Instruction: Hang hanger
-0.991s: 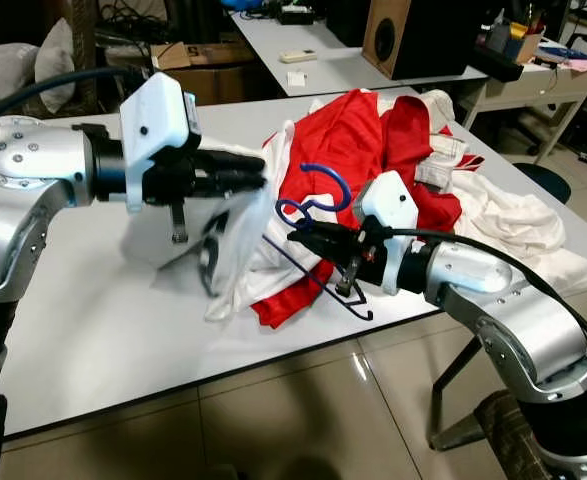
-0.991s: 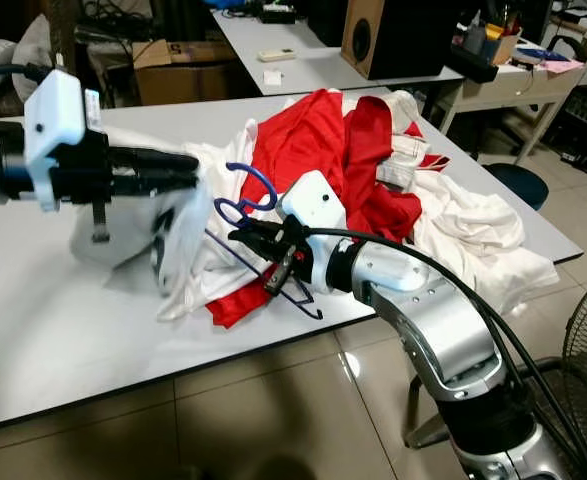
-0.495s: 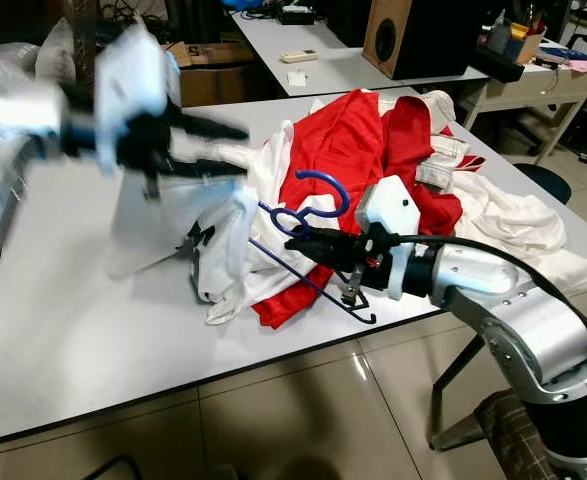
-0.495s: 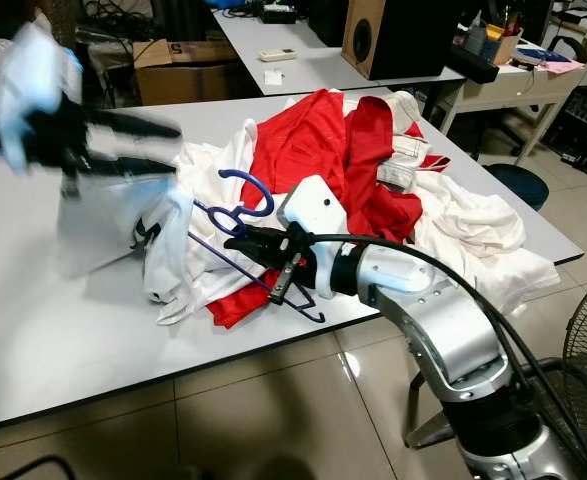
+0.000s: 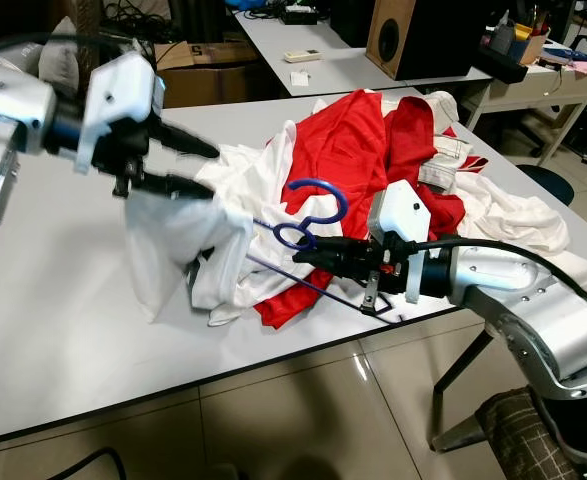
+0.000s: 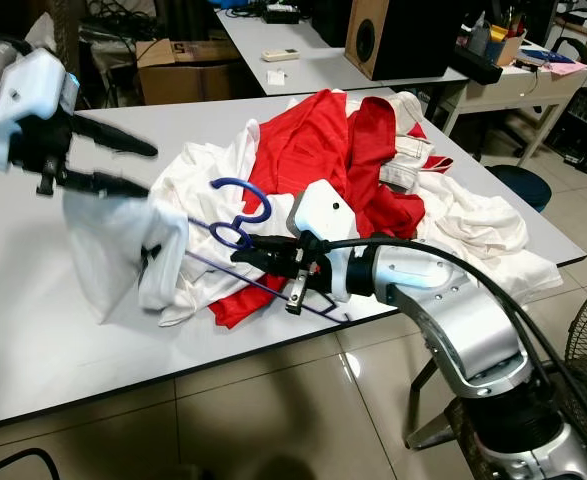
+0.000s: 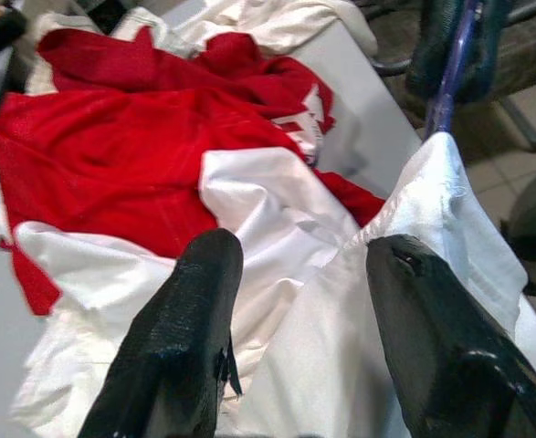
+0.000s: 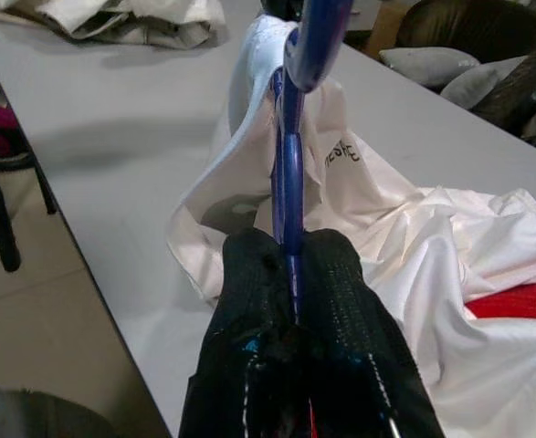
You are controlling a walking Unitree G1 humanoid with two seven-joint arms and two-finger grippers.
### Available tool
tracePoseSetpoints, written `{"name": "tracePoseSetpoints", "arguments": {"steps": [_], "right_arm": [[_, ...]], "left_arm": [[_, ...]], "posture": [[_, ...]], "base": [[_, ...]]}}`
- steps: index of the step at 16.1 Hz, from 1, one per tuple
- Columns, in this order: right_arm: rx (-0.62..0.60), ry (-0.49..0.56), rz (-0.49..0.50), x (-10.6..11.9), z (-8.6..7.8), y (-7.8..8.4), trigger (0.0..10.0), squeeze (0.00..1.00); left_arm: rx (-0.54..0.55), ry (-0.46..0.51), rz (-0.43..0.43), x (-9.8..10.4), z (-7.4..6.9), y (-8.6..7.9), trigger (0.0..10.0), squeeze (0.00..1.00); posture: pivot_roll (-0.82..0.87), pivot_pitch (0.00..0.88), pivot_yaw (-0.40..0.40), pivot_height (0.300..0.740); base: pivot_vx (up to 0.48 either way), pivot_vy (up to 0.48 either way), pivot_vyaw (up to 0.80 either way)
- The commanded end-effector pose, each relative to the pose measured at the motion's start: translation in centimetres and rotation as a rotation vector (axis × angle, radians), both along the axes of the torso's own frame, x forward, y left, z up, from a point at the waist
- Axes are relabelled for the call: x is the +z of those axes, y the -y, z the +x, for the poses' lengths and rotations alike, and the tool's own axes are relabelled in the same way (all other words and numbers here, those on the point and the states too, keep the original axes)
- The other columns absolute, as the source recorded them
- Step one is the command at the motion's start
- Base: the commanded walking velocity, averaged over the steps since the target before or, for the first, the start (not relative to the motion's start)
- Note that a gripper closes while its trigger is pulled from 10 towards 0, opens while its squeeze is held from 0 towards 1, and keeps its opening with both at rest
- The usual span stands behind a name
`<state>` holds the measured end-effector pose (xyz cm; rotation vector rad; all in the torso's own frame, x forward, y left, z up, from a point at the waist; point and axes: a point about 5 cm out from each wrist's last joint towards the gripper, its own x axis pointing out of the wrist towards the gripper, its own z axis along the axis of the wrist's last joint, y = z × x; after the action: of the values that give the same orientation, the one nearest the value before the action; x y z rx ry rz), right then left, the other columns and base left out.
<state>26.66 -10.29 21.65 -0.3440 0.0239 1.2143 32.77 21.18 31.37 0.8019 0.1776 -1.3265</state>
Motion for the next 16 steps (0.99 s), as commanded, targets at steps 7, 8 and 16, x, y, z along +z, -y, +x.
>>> {"name": "tracePoseSetpoints", "arguments": {"steps": [7,8,16], "right_arm": [[0.029,0.073,0.009,1.6,0.1,0.4,10.0,0.00],[0.033,0.073,0.005,1.6,0.1,0.4,10.0,0.00],[0.037,0.092,0.000,1.8,0.4,0.3,10.0,0.00]], "left_arm": [[-0.054,-0.126,-0.101,-0.2,0.3,0.5,10.0,0.00],[-0.042,-0.156,-0.165,0.2,0.4,0.3,10.0,0.00],[-0.063,-0.295,-0.145,-2.0,-0.8,0.2,10.0,0.00]], "posture": [[0.06,0.000,-0.002,0.740],[0.07,0.000,-0.005,0.740],[0.07,0.000,-0.007,0.740]], "base": [[0.000,0.000,0.00],[0.000,0.000,0.00],[0.000,0.000,0.00]]}}
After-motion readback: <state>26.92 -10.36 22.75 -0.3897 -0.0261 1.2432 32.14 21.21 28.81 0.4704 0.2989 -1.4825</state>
